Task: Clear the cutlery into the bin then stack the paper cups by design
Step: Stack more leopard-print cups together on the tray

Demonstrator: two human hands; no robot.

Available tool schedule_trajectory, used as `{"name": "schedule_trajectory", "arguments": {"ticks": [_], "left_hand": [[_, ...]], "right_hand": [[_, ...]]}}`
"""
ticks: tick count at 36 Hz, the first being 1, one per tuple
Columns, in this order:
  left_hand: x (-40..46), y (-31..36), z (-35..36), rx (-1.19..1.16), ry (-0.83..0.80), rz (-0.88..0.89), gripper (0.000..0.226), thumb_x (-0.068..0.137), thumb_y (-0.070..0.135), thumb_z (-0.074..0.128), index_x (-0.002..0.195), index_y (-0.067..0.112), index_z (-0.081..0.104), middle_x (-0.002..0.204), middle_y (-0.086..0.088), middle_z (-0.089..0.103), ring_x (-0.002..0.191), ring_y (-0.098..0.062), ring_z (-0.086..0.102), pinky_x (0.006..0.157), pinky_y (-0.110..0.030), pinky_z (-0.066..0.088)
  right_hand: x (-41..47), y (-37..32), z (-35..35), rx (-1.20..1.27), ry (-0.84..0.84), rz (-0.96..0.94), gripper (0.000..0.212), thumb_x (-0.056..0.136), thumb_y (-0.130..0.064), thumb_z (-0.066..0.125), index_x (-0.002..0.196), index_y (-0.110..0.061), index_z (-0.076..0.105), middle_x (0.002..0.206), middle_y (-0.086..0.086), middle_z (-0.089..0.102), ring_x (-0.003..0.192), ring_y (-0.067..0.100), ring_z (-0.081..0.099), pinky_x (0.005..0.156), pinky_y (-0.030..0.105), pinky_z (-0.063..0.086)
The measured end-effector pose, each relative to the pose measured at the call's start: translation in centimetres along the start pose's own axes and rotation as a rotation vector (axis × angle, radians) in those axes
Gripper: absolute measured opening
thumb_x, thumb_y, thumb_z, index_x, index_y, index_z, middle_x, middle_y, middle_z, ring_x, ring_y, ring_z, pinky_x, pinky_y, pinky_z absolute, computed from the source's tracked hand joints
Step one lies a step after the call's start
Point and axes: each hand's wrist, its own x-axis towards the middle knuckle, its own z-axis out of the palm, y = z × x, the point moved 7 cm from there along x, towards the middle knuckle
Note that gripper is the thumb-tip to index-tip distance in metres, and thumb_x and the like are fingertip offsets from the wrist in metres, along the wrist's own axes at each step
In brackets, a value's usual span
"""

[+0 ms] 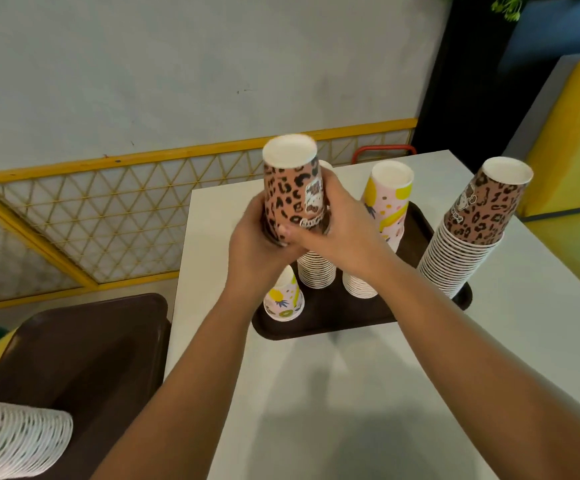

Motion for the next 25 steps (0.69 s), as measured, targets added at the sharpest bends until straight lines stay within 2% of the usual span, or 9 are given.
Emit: {"name": "schedule_trajectory", "arguments": {"ticks": [3,6,7,9,11,14,18,21,25], "left_hand": [[2.2,2.2,0.7,0.004,-0.103,0.092,0.090,0.059,0.035,0.077,0.138,0.010,0.042,0.129,-0.003,0.059,0.119,-0.013,0.057,0.101,-0.038,0.048],[4.2,2.7,1.0,-0.119,-0.200,0.082,0.081,0.079,0.009,0.070,0.148,0.011,0.027,0.146,-0.003,0.044,0.133,-0.010,0.044,0.108,-0.031,0.041],[4.7,2.7,0.9,-0.172,-0.184,0.051,0.076,0.085,0.004,0.065,0.149,0.012,0.026,0.149,-0.002,0.040,0.135,-0.008,0.040,0.107,-0.027,0.041],[5.3,2.3,0.8,-0.234,-0.092,-0.030,0.061,0.094,0.013,0.056,0.149,0.019,0.029,0.150,0.002,0.038,0.137,-0.005,0.036,0.105,-0.022,0.038],[5.5,1.1,1.3,-0.225,-0.013,-0.130,0.052,0.098,0.032,0.047,0.147,0.026,0.031,0.152,0.005,0.035,0.139,-0.008,0.033,0.111,-0.028,0.032],[5.3,-0.9,2.4,-0.179,0.036,-0.242,0.052,0.099,0.049,0.034,0.147,0.029,0.031,0.150,0.012,0.034,0.138,-0.010,0.032,0.116,-0.039,0.025],[4.6,-3.1,3.6,-0.158,0.032,-0.300,0.049,0.101,0.048,0.026,0.145,0.027,0.034,0.141,0.011,0.039,0.117,0.001,0.033,0.104,-0.029,0.028],[3.9,-4.7,4.3,-0.159,0.025,-0.353,0.051,0.101,0.048,0.023,0.146,0.025,0.033,0.135,0.013,0.039,0.114,0.001,0.031,0.097,-0.028,0.028],[3.4,-6.0,4.8,-0.146,0.035,-0.378,0.047,0.101,0.046,0.023,0.139,0.023,0.041,0.122,0.012,0.047,0.115,-0.004,0.042,0.096,-0.028,0.033]], "right_hand": [[1.5,-0.4,-1.9,0.024,0.159,0.002,0.073,0.073,-0.032,0.077,0.133,-0.017,0.038,0.113,-0.014,0.056,0.098,-0.005,0.051,0.080,0.002,0.042],[3.2,-0.4,-3.4,0.069,0.293,0.001,0.072,0.073,-0.032,0.077,0.131,-0.015,0.038,0.113,-0.012,0.057,0.096,-0.006,0.053,0.074,-0.001,0.041],[3.8,-0.2,-3.7,0.070,0.322,0.003,0.072,0.073,-0.033,0.076,0.131,-0.014,0.038,0.116,-0.010,0.058,0.098,-0.004,0.054,0.074,0.000,0.042],[4.8,0.5,-3.8,0.058,0.354,0.017,0.073,0.073,-0.035,0.076,0.131,-0.014,0.038,0.121,-0.004,0.059,0.105,0.004,0.057,0.079,0.008,0.045],[5.5,1.6,-3.3,0.048,0.352,0.043,0.074,0.072,-0.037,0.076,0.131,-0.013,0.038,0.122,-0.001,0.058,0.109,0.010,0.057,0.084,0.021,0.048],[5.6,3.7,-2.1,0.008,0.341,0.089,0.073,0.072,-0.033,0.077,0.130,-0.011,0.038,0.122,0.003,0.056,0.111,0.015,0.055,0.084,0.024,0.046],[4.9,6.7,-0.1,-0.020,0.308,0.152,0.073,0.072,-0.030,0.077,0.130,-0.010,0.038,0.124,0.006,0.054,0.115,0.019,0.053,0.092,0.030,0.047],[4.3,8.3,1.2,-0.054,0.293,0.170,0.075,0.072,-0.029,0.077,0.131,-0.008,0.036,0.125,0.009,0.053,0.117,0.023,0.052,0.095,0.041,0.046],[3.5,9.2,2.1,-0.072,0.318,0.171,0.072,0.075,-0.028,0.074,0.132,-0.007,0.035,0.128,0.010,0.051,0.119,0.022,0.050,0.098,0.038,0.045]]}}
